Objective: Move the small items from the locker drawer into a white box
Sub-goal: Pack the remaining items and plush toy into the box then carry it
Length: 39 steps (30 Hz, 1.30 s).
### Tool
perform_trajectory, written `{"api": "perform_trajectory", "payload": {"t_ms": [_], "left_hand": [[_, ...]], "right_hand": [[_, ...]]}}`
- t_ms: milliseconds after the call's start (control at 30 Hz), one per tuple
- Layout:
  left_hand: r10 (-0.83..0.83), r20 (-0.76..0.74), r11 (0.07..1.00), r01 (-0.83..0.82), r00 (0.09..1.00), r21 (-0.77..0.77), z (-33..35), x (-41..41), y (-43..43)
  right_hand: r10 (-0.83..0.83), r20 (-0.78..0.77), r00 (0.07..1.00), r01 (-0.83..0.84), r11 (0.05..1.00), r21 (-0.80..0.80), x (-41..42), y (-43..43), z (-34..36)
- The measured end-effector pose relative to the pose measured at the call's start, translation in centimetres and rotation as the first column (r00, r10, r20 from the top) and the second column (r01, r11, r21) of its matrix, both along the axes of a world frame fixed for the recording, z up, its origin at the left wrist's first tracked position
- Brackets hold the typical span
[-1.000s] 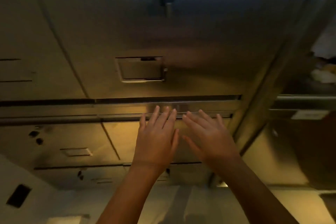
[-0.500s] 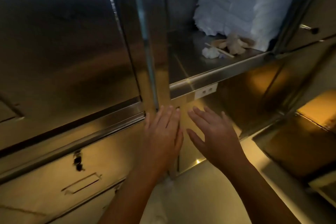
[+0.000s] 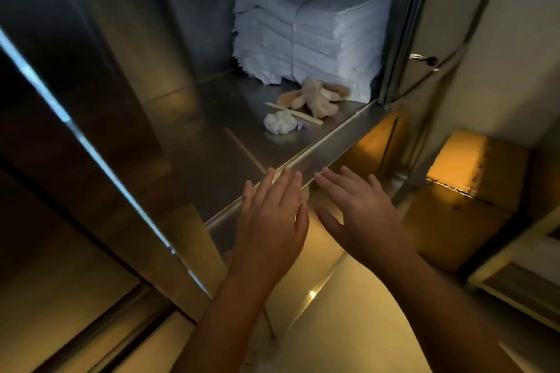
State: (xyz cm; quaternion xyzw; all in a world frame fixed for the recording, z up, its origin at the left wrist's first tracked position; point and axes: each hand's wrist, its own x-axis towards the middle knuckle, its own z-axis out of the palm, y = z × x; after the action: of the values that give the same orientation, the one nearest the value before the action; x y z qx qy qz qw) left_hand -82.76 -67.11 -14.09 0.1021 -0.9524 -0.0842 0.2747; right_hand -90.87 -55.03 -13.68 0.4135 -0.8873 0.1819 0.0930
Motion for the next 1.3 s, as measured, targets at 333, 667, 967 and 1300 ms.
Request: {"api": "perform_trajectory", "payload": {"t_ms": [333, 667, 967, 1300], "left_hand": [[-0.072, 0.036, 0.994, 0.069, 0.997, 0.083, -1.2, -7.8, -1.3], [0.106, 0.180, 0.991, -0.118, 0.978, 0.057, -3.2, -15.8, -3.7], [0.354, 0.258, 0.935, -0.349, 0.899, -0.063, -4.0, -20.8, -7.0], [0.411, 0.339, 0.908, -0.413, 0.846, -0.070, -4.2, -23.3, -10.0]], "right_hand": [[-0.093, 0.056, 0.994, 0.091, 0.995, 0.029, -6.2, -0.8, -0.7], [0.089, 0.038, 0.995, -0.089, 0.996, 0.006, -16.0, -3.3, -2.2], [0.329, 0.019, 0.944, -0.329, 0.943, 0.055, -23.6, -8.3, -3.0], [0.474, -0.010, 0.881, -0.473, 0.880, 0.026, -26.4, -12.5, -4.3]]}}
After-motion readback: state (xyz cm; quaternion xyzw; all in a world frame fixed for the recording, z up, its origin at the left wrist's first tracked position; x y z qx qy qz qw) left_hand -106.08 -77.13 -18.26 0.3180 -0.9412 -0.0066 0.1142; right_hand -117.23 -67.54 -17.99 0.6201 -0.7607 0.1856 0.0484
